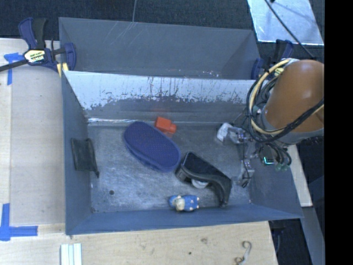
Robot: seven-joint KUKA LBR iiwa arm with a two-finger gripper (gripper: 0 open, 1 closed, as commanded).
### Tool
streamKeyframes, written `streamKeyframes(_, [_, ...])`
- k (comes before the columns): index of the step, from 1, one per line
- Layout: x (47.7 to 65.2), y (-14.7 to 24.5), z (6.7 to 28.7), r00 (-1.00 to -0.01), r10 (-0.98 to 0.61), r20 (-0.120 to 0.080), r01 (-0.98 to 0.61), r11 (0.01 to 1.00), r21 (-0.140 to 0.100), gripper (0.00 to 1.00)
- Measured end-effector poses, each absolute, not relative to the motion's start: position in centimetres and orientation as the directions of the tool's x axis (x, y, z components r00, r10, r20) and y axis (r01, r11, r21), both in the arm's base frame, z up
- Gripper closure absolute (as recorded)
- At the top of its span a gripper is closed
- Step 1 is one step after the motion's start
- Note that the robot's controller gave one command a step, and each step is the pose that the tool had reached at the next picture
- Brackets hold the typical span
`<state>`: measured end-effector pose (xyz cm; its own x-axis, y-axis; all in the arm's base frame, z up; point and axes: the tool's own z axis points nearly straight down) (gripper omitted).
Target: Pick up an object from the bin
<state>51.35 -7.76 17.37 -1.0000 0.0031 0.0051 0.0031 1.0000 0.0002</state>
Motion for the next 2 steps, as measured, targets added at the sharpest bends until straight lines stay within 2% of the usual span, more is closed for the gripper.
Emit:
streamKeyframes(1, [50.6,-2.7,6.6,-1.0,0.009,0.003,0.009,1.0,0.0,0.0])
streamKeyframes(2, [48.3,-2.9,10.2,-1.0,-0.006,-0.006,-0.006,1.0,0.0,0.0])
